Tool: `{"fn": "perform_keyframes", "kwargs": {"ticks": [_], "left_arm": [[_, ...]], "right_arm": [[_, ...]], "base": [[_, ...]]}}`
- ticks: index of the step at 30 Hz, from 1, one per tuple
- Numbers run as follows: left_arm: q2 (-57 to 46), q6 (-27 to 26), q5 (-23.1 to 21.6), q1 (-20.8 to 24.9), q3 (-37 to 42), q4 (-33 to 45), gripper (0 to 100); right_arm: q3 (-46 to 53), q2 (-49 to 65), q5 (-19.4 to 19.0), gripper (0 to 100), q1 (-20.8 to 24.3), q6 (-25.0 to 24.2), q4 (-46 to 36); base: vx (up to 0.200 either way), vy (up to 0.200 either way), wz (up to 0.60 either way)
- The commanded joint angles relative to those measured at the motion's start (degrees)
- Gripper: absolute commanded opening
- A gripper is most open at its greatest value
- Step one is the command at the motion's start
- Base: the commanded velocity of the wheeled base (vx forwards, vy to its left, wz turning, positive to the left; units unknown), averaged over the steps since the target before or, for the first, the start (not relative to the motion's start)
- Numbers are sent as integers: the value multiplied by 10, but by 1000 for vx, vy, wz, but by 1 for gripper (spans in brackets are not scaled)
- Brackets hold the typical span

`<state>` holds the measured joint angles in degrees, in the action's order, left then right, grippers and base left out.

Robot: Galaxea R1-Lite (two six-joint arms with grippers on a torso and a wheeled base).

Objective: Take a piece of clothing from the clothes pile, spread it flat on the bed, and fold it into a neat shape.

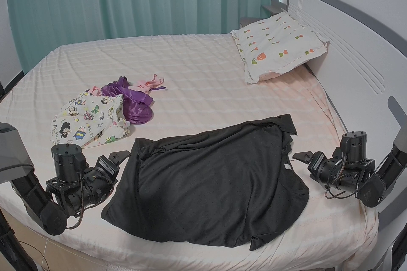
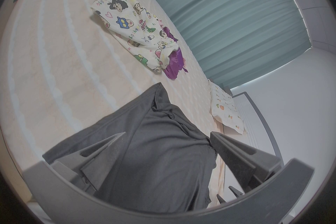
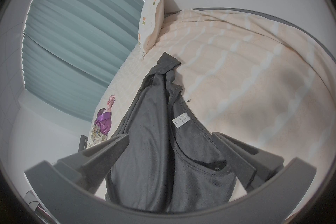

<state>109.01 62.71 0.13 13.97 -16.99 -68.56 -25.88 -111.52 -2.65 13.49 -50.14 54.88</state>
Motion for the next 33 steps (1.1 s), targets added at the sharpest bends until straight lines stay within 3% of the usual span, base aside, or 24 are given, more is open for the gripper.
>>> {"fn": "perform_keyframes", "kwargs": {"ticks": [1,7,26,33], "left_arm": [[-2,17,0,8,-2,-1,100],[-4,52,-1,12,-8,-1,100],[-7,52,-9,5,-2,-1,100],[0,52,-11,-13,-4,-1,100]], "right_arm": [[9,-13,-2,100,1,0,5],[10,-10,2,100,-4,2,7],[-16,-69,-3,100,-29,9,24],[-102,-119,-27,100,-116,88,26]], "base": [[0,0,0],[0,0,0],[0,189,0],[0,0,0]]}}
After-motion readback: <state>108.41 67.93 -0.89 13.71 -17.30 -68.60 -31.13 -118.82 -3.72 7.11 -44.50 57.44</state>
